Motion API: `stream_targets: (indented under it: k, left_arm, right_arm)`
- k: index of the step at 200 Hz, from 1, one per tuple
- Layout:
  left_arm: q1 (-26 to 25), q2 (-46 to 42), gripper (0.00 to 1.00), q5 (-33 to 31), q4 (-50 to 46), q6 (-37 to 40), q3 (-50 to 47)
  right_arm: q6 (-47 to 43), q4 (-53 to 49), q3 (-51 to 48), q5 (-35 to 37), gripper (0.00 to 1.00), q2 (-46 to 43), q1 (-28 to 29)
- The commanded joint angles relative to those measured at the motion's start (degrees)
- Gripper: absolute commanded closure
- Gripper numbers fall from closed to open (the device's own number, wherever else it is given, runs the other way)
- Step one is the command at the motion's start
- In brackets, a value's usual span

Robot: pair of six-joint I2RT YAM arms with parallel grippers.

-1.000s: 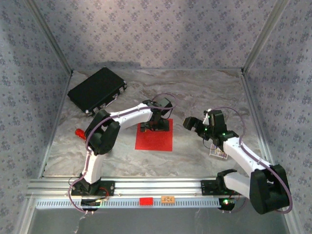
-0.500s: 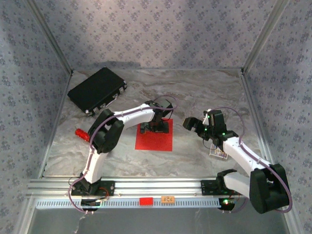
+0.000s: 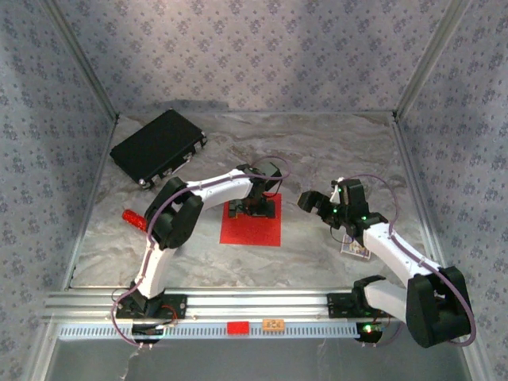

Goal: Fold a paper plane with a square sheet of paper (pick it up from the middle)
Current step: First fold the square sheet of paper in half at the center of the table.

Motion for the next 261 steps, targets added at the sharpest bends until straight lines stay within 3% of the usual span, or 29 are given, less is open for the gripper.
stream_targets:
  k: [1, 127, 261]
  left_arm:
    - [0.0, 1.4, 0.00, 0.1, -0.8, 0.4, 0.5]
    - [-0.3, 3.5, 0.00, 1.5, 2.1, -1.5, -4.7]
    - [-1.2, 3.7, 0.03, 0.1, 0.8, -0.7, -3.0]
  right_arm:
    - [-0.7, -1.4, 1.4, 0.5, 0.01, 0.2, 0.3]
    - [-0.4, -2.6, 1.7, 1.6, 0.02, 0.1, 0.2]
    - [0.1, -3.5, 2.0, 2.6, 0.02, -0.1, 0.1]
